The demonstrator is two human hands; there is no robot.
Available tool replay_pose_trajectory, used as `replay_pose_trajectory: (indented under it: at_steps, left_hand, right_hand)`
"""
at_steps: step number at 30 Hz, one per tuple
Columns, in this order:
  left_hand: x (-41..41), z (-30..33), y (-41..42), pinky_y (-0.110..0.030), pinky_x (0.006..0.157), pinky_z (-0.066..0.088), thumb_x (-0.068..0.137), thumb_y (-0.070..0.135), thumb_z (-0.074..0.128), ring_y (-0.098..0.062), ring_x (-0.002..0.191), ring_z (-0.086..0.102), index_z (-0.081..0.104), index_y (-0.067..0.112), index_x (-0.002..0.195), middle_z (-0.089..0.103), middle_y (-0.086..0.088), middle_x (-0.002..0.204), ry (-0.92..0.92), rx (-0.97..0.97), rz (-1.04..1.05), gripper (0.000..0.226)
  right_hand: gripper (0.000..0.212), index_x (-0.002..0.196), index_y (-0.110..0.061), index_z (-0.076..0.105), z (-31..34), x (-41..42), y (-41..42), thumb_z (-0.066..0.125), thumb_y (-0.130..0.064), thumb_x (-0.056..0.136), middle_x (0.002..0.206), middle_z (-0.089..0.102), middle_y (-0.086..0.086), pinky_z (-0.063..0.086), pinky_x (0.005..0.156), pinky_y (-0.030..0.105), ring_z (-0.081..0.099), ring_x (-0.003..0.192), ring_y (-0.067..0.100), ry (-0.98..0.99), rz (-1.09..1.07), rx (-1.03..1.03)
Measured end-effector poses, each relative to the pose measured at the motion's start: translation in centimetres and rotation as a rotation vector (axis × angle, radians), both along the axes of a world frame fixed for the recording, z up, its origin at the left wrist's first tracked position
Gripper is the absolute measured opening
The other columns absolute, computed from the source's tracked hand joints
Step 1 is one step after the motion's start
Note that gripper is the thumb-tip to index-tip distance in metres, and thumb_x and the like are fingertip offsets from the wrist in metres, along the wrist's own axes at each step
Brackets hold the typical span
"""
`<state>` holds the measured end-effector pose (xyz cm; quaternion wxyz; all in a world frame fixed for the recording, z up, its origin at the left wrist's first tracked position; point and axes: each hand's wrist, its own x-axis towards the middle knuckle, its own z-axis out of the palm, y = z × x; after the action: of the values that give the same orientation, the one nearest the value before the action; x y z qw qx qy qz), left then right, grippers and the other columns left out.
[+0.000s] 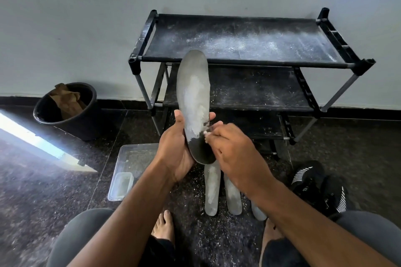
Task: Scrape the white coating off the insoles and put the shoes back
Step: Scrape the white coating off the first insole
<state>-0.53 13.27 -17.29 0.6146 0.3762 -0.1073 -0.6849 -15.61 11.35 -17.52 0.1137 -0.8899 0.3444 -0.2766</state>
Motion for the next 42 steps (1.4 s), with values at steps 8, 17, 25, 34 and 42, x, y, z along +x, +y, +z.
replay_pose_trajectory:
  at_steps: [8, 17, 25, 34, 42]
  left_hand:
    - [-1.3, -0.2, 0.5, -0.044, 0.105, 0.054, 0.111, 0.043, 0.029, -0.034, 0.125, 0.065, 0.061, -0.002, 0.13, 0.067, -0.026, 0.131, -0.056, 0.048, -0.024, 0.059]
    - [-1.1, -0.1, 0.5, -0.044, 0.096, 0.06, 0.111, 0.035, 0.035, -0.033, 0.118, 0.07, 0.058, -0.002, 0.136, 0.069, -0.024, 0.129, -0.119, 0.065, -0.005, 0.05]
    - [-1.0, 0.0, 0.6, -0.044, 0.087, 0.063, 0.11, 0.036, 0.035, -0.034, 0.112, 0.072, 0.058, -0.004, 0.135, 0.07, -0.025, 0.126, -0.134, 0.05, -0.03, 0.052]
    - [-0.5, -0.6, 0.3, -0.047, 0.115, 0.044, 0.111, 0.039, 0.036, -0.037, 0.129, 0.062, 0.055, -0.008, 0.137, 0.065, -0.028, 0.134, -0.057, 0.075, -0.039, 0.057]
    - [-0.7, -0.4, 0.4, -0.042, 0.114, 0.047, 0.111, 0.045, 0.033, -0.032, 0.13, 0.062, 0.057, -0.008, 0.137, 0.065, -0.026, 0.135, -0.026, 0.095, -0.088, 0.064]
  right_hand:
    - [0.012, 0.103, -0.001, 0.072, 0.6, -0.6, -1.5, 0.064, -0.003, 0.094, 0.104, 0.061, 0.004, 0.053, 0.088, 0.03, 0.054, 0.098, 0.015, -0.025, -0.082, 0.024]
    - [0.02, 0.113, -0.002, 0.069, 0.5, -0.7, -1.5, 0.065, -0.004, 0.094, 0.106, 0.06, 0.005, 0.053, 0.089, 0.026, 0.054, 0.098, 0.015, -0.004, -0.11, -0.005]
    - [0.02, 0.109, -0.005, 0.07, 0.1, -0.8, -1.2, 0.063, 0.001, 0.091, 0.111, 0.057, 0.008, 0.054, 0.089, 0.035, 0.052, 0.103, 0.018, 0.112, -0.06, 0.038]
    - [0.025, 0.115, -0.005, 0.069, -0.2, 0.1, 0.5, 0.063, -0.005, 0.091, 0.116, 0.06, 0.006, 0.047, 0.105, 0.031, 0.052, 0.111, 0.016, 0.164, 0.068, 0.011]
    - [0.023, 0.11, -0.005, 0.07, -0.1, 0.9, 1.5, 0.065, 0.003, 0.088, 0.109, 0.06, 0.005, 0.046, 0.105, 0.03, 0.053, 0.107, 0.015, 0.098, 0.098, 0.055]
